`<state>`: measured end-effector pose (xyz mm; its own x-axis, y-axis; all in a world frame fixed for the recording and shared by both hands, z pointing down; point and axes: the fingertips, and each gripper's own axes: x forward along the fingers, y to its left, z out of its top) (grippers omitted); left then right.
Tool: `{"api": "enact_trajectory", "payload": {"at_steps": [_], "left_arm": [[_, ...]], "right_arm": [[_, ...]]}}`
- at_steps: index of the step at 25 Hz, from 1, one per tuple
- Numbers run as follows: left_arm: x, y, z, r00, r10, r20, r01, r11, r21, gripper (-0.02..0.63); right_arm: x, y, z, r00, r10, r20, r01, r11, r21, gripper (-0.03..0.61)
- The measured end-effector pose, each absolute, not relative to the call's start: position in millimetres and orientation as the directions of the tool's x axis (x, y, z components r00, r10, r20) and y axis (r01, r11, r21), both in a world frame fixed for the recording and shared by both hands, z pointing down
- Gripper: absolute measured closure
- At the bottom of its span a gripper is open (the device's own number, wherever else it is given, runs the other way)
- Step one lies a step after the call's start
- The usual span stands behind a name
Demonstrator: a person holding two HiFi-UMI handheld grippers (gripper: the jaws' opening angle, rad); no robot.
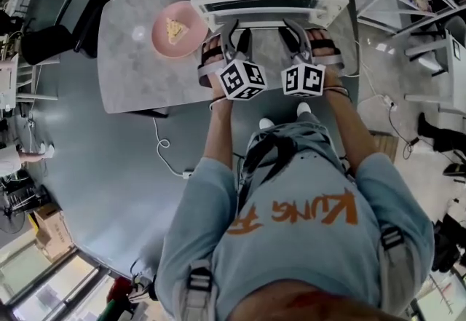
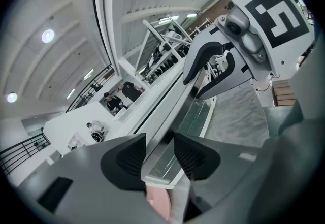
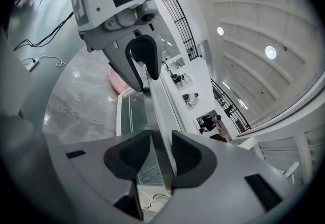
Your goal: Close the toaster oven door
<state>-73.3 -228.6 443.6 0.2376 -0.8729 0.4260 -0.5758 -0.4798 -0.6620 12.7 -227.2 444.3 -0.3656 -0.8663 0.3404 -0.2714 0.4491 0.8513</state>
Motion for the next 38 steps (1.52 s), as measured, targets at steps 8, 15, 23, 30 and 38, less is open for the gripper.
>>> {"api": "enact_trajectory", "payload": {"at_steps": [8,15,23,30,38], "left_arm": [[-72,-254,435,0.266,-0.884,0.385,-0.596,-0.465,-0.655,0.449],[-73,-255,435,0.262,-0.886,0.382,-0.610,-0.459,-0.645,0.445],[-72,-253,430,0.324,-0.838,0.440,-0.597,-0.542,-0.591,0.443],[-70,-250,414,0.373,-0.767,0.521,-0.587,-0.630,-0.508,0.451],[-59,-270,313,0.520,-0.825,0.222,-0.798,-0.562,-0.216,0.511]], "right_arm": [[13,-255,437,-0.328,-0.899,0.290,-0.296,0.389,0.872,0.449],[12,-257,440,-0.318,-0.893,0.318,-0.300,0.413,0.860,0.449],[12,-260,436,-0.309,-0.826,0.472,-0.427,0.564,0.707,0.410],[10,-251,421,-0.421,-0.739,0.526,-0.582,0.665,0.469,0.419],[11,-272,334,-0.470,-0.840,0.271,-0.752,0.541,0.376,0.531]]}}
